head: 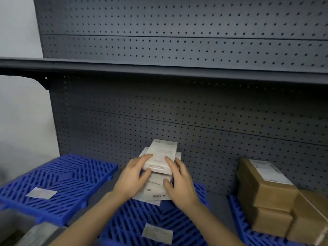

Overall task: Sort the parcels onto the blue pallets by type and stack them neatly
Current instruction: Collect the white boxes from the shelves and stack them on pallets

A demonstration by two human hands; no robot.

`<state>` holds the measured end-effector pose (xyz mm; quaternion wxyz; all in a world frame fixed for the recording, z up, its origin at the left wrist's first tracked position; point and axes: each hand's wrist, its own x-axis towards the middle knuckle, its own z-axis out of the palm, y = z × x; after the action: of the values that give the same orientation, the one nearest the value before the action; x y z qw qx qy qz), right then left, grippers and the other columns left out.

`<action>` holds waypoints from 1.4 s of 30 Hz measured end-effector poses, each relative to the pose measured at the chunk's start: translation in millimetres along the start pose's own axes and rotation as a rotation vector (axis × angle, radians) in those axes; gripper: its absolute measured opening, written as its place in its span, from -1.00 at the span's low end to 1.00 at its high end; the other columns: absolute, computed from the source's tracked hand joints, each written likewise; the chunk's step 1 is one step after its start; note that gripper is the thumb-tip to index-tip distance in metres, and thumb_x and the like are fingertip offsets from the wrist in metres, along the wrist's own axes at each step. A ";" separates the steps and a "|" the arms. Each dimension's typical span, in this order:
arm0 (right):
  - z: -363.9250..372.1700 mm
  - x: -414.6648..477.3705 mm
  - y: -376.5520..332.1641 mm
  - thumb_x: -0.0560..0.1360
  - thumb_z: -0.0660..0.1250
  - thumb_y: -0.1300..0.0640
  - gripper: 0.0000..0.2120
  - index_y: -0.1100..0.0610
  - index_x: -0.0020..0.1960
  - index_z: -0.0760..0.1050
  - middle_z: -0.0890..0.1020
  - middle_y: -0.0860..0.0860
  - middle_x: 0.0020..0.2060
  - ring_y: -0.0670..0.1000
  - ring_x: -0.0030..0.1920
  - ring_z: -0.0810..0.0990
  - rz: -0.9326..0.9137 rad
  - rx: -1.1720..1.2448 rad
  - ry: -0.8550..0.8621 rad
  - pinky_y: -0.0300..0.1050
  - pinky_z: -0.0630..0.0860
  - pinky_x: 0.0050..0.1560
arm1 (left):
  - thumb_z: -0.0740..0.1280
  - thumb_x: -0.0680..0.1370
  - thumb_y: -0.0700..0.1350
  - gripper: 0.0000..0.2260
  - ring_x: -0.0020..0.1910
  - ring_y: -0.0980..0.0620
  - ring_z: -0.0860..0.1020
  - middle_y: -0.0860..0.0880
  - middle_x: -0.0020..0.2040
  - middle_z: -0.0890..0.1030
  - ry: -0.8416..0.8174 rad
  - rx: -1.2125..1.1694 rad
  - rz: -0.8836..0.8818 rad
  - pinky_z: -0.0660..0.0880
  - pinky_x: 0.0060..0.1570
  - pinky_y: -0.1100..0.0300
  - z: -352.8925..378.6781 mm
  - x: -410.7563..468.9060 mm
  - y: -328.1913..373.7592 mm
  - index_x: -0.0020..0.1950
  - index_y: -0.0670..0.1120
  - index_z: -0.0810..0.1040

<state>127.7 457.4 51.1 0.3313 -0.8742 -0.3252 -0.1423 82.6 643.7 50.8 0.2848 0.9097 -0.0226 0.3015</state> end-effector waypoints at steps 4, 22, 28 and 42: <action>-0.4 -5.6 2.4 0.56 0.20 0.04 -0.33 -0.27 0.50 -0.10 0.07 0.01 0.53 0.07 0.50 0.08 0.022 -0.010 0.014 0.10 0.15 0.47 | 0.24 0.59 0.04 -0.47 0.47 0.10 0.15 0.05 0.53 0.17 0.002 0.020 0.022 0.21 0.41 0.13 -3.3 -11.3 5.1 0.51 0.21 0.11; -191.3 -250.5 107.9 0.50 0.16 0.02 -0.67 -0.01 0.23 0.48 0.51 -0.10 0.16 -0.07 0.16 0.51 0.204 0.042 0.257 -0.12 0.46 0.18 | 0.19 0.49 0.02 -0.80 -0.11 0.19 0.56 0.16 -0.04 0.59 -0.043 -0.216 0.293 0.52 -0.10 0.17 153.3 -130.5 286.9 0.07 0.08 0.51; -290.0 -394.8 182.9 0.44 0.15 0.01 -0.67 0.03 0.13 0.55 0.56 -0.07 0.03 -0.10 0.03 0.56 0.436 -0.042 0.391 -0.14 0.49 0.12 | 0.22 0.45 0.00 -0.79 -0.17 0.26 0.53 0.15 -0.11 0.58 -0.317 -0.439 0.367 0.49 -0.15 0.28 270.2 -177.8 419.4 0.07 0.13 0.48; -464.4 -530.9 352.2 0.53 0.24 0.13 -0.65 0.03 0.32 0.42 0.40 -0.01 0.26 0.00 0.25 0.45 0.706 -0.283 0.407 -0.16 0.38 0.24 | 0.37 0.52 -0.09 -0.51 0.10 0.02 0.55 -0.03 0.16 0.54 -0.538 -0.632 0.242 0.53 0.14 -0.02 482.0 -183.9 650.8 0.39 0.11 0.28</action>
<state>-51.5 -306.8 -23.1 0.2941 -0.9227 0.0886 -0.2331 52.1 -181.2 -40.4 0.4960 0.8147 -0.2938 0.0630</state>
